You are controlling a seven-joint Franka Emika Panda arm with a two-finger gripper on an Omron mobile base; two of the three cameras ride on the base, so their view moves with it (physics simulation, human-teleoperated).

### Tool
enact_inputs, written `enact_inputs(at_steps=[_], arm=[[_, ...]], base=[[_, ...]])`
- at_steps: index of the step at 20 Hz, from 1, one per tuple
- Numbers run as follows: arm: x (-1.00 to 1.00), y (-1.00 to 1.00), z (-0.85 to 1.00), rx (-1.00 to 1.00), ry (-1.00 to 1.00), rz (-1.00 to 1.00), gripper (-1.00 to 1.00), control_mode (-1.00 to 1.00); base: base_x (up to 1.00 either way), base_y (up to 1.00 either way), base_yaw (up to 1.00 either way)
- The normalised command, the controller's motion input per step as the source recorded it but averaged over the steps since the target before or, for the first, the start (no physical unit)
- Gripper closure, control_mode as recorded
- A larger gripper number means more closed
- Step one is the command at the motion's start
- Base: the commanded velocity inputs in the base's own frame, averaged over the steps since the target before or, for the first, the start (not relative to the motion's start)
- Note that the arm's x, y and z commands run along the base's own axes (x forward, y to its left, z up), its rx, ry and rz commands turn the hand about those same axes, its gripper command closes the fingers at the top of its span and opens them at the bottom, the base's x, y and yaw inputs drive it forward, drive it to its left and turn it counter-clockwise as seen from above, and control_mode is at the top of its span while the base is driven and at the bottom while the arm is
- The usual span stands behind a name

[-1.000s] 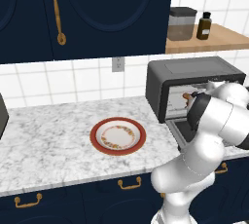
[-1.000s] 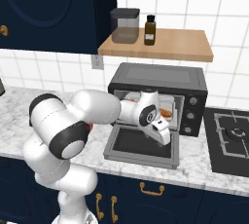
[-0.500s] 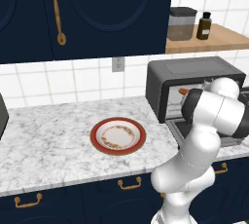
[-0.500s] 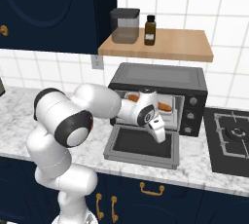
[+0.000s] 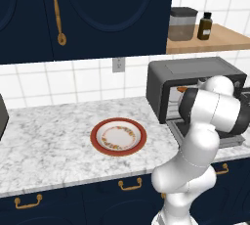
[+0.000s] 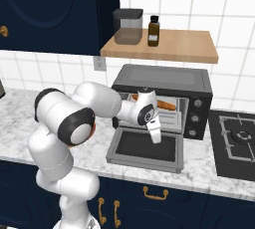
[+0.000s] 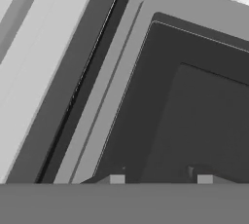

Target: Pick up the kebab skewer and baguette bread, and place them inside the toaster oven. Close the toaster oven door and start by setting the timer.

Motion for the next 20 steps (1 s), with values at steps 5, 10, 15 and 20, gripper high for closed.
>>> enact_inputs(at_steps=[5,10,15,20], arm=[[-0.01,-0.06,0.08,0.00,0.00,-0.12,-1.00,-1.00],[-0.51,-0.04,0.17,0.00,-0.02,0.00,-1.00,-1.00],[-0.98,0.00,0.35,-0.01,0.00,0.40,-1.00,-1.00],[-1.00,0.10,0.01,-0.06,0.00,0.58,-1.00,-1.00]], base=[[0.00,0.00,0.00],[0.00,0.00,0.00],[0.00,0.00,0.00],[0.00,0.00,0.00]])
